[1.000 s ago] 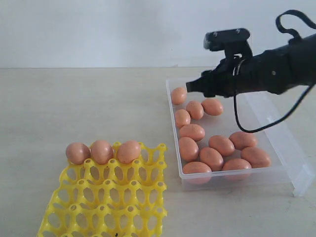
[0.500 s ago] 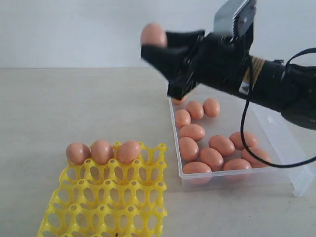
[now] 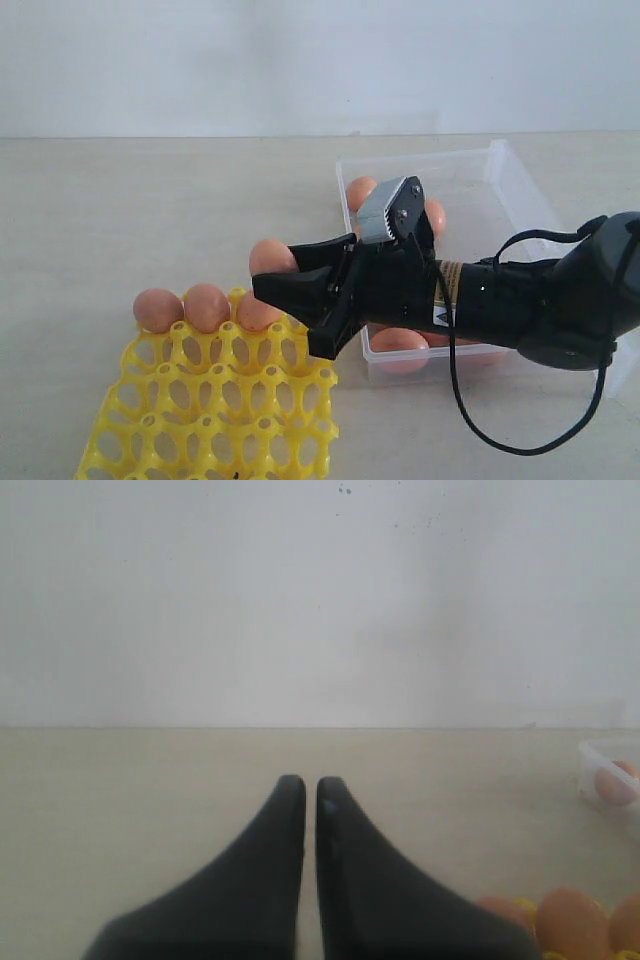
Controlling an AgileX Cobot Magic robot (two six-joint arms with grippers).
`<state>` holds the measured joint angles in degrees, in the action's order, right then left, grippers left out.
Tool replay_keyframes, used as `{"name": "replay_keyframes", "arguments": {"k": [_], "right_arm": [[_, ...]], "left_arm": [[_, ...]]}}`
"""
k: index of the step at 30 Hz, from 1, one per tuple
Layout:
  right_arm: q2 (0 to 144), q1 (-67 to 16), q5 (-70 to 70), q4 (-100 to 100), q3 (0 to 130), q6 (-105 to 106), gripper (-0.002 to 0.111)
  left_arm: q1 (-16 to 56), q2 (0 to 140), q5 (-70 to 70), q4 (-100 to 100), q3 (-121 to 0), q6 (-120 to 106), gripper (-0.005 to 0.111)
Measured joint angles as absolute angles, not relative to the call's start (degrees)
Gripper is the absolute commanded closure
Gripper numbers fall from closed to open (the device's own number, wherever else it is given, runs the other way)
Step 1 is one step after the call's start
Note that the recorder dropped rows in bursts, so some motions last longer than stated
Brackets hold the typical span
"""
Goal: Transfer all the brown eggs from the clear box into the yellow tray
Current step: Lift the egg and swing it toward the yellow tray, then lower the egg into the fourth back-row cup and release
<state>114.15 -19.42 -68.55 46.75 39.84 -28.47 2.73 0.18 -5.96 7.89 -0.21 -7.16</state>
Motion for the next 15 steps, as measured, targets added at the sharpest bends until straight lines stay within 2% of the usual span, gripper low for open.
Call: {"name": "replay_keyframes", "arguments": {"k": [7, 15], "right_arm": [[114.2, -19.4, -67.1, 45.9, 39.8, -28.3, 0.108], [114.2, -19.4, -56.9, 45.8, 39.8, -28.5, 0.108]], "left_arm": [[2.7, 0.2, -6.0, 7.9, -0.2, -7.2, 0.103], [2.7, 0.2, -6.0, 7.9, -0.2, -7.2, 0.103]]}}
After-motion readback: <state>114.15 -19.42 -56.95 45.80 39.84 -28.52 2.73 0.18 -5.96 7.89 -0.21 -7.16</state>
